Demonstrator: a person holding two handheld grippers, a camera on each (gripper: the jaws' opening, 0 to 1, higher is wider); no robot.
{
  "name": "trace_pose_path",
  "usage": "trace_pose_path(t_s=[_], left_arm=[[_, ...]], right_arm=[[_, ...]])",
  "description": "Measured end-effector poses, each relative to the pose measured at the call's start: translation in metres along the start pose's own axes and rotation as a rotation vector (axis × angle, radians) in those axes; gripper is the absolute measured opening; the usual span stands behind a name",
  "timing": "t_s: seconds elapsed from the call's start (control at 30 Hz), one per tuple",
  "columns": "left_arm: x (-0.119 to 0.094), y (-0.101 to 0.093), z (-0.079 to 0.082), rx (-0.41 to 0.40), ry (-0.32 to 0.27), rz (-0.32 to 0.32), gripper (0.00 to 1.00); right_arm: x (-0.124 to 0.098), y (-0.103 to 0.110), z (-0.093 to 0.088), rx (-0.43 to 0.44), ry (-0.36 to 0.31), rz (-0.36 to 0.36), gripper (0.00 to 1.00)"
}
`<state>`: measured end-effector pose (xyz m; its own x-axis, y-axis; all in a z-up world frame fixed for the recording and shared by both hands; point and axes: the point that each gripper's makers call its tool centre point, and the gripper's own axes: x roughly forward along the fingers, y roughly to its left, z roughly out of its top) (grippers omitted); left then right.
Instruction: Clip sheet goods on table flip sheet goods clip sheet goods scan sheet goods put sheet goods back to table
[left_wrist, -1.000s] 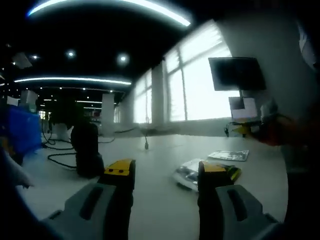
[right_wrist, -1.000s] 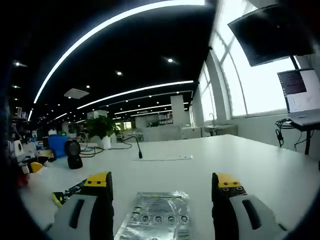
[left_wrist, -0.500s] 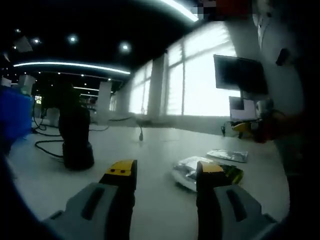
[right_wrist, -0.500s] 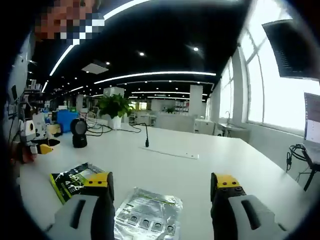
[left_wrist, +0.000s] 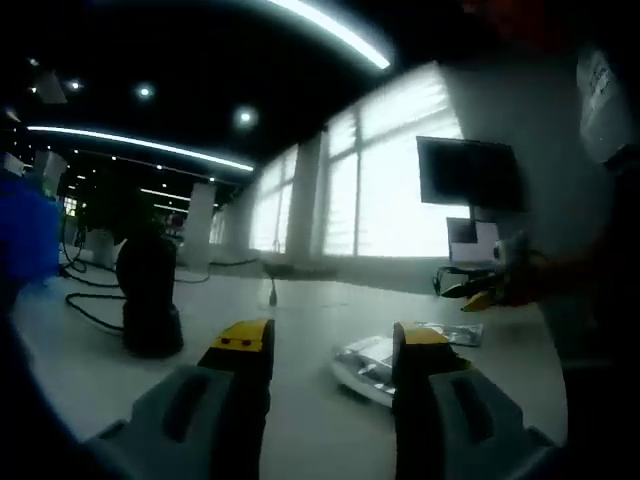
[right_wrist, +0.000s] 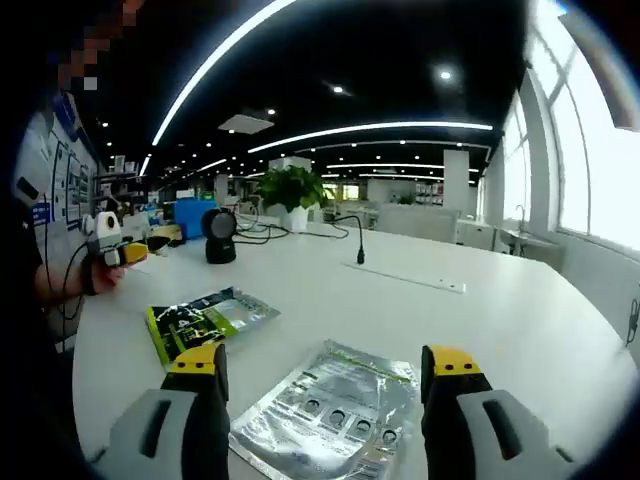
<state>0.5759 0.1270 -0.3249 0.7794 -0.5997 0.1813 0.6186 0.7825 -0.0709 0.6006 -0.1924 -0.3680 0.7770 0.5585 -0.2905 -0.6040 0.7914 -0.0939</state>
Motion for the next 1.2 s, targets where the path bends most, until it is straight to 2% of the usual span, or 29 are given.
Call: trace_pose_path(t_s=[0.1,0.23,0.3,0.37,0.47,0.6,0.7,0.77,0.8,0.83,0.93,1.2], left_arm=[[-0.002,-0.001,-0.001,0.023,0.009,0.007,0.4],[-0.007,-0.01,0.005,0.044,0.002,-0.004,0.4],[-0.011,-0.017,0.007,0.022,-0.017,-0.014,0.4],[-0.012,-0.026,0.009,-0.016,-0.033,-0.054,0.4],[-0.011,-0.03,0.015,-0.003,-0.039,-0.062,0.4],[-0.004,-0.035,0.016,0.036,-0.018,-0.079,0.4],[-0.002,-0.034,0.015,0.039,-0.007,-0.083,0.4],[-0.001,-0.032,0.016,0.037,-0.007,-0.084,0.4],[-0.001,-0.032,0.016,0.027,-0.009,-0.089,0.4],[-0.001,-0.031,0.017,0.023,-0.01,-0.091,0.4],[0.002,-0.027,0.015,0.034,-0.003,-0.089,0.4],[0.005,-0.03,0.014,0.045,-0.004,-0.098,0.4]], right_arm=[[0.008,0.005,-0.005,0.0,0.019,0.073,0.74],[0.013,0.002,-0.013,-0.043,0.056,0.115,0.74],[0.013,0.003,-0.015,-0.046,0.067,0.132,0.74],[0.011,0.004,-0.019,-0.058,0.084,0.154,0.73],[0.012,0.005,-0.024,-0.065,0.102,0.181,0.72],[0.018,0.01,-0.034,-0.075,0.133,0.206,0.73],[0.018,0.007,-0.042,-0.085,0.156,0.205,0.72],[0.015,0.005,-0.046,-0.035,0.166,0.208,0.72],[0.015,0.004,-0.049,-0.038,0.176,0.206,0.73],[0.015,0.006,-0.051,0.006,0.177,0.206,0.73],[0.015,0.008,-0.049,-0.005,0.179,0.205,0.74],[0.017,0.015,-0.048,0.029,0.179,0.105,0.79]])
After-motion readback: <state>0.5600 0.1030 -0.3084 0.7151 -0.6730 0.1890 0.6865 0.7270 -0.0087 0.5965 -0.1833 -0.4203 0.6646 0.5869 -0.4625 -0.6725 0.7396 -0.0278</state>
